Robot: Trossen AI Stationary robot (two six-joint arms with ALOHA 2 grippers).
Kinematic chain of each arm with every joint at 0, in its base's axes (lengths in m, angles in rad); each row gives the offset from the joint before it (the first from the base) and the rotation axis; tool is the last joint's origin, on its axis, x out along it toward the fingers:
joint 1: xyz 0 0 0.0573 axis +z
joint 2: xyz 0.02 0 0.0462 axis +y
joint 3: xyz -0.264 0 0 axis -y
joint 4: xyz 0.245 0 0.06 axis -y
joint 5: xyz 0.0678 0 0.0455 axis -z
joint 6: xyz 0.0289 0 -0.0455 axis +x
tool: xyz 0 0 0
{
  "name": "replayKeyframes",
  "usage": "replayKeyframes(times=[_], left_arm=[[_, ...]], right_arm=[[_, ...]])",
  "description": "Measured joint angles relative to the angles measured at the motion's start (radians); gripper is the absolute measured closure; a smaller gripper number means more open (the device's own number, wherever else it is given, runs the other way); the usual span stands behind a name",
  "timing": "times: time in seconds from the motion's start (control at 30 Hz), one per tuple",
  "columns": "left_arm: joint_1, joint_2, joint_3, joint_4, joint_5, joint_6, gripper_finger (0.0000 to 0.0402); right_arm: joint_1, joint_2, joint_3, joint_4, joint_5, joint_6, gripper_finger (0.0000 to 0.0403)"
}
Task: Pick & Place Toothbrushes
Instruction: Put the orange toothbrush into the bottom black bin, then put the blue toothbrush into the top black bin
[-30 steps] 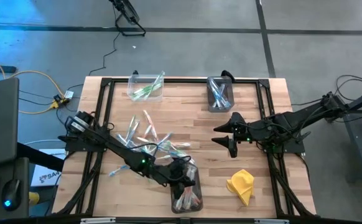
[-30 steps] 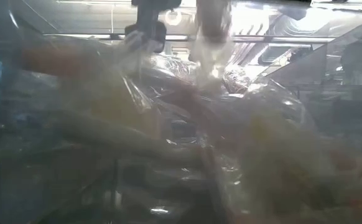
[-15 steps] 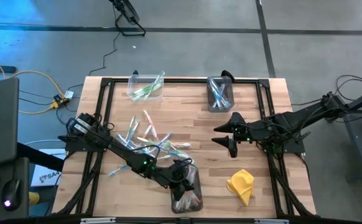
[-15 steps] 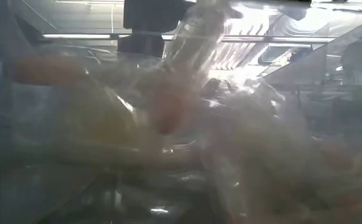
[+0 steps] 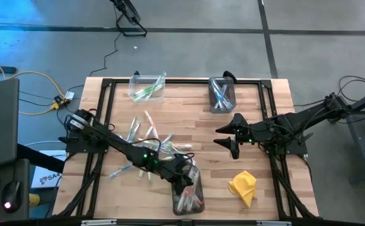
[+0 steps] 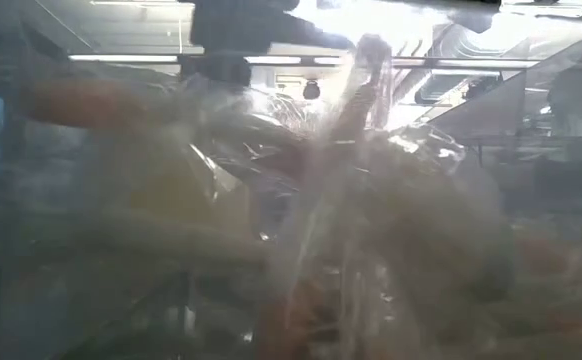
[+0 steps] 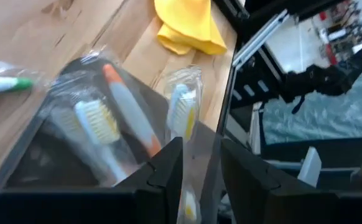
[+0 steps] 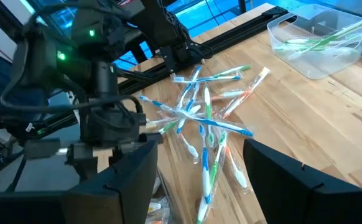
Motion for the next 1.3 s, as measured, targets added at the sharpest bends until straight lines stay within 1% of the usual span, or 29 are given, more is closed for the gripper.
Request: replayKeyframes(times=[0.07, 0.2, 0.27, 0.47, 0.67, 0.87, 1.07, 1.3], left_arm=[[0.010, -0.025, 0.000, -0.024, 0.029, 0.017, 0.0306], [0.056, -0.085, 0.000, -0.075, 0.143, 0.075, 0.0315], [0.084, -0.116, 0.000, -0.085, 0.179, 0.106, 0.0319], [0.155, -0.202, 0.000, -0.167, 0.194, 0.193, 0.0325], [0.218, -0.252, 0.000, -0.304, 0.194, 0.225, 0.0325], [0.279, -0.266, 0.000, -0.477, 0.196, 0.225, 0.0325], [0.333, -0.266, 0.000, -0.617, 0.253, 0.222, 0.0325], [0.396, -0.266, 0.000, -0.689, 0.257, 0.267, 0.0325]], right_arm=[[0.000, 0.000, 0.000, 0.000, 0.000, 0.001, 0.0173], [0.000, 0.000, 0.000, 0.000, 0.000, 0.001, 0.0173], [0.000, 0.000, 0.000, 0.000, 0.000, 0.001, 0.0173], [0.000, 0.000, 0.000, 0.001, 0.000, 0.001, 0.0173], [0.000, 0.000, 0.000, 0.000, 0.000, 0.001, 0.0173], [0.000, 0.000, 0.000, -0.013, 0.003, 0.000, 0.0173], [0.000, 0.000, 0.000, -0.014, 0.004, 0.000, 0.0173], [0.000, 0.000, 0.000, -0.014, 0.004, 0.000, 0.0173]])
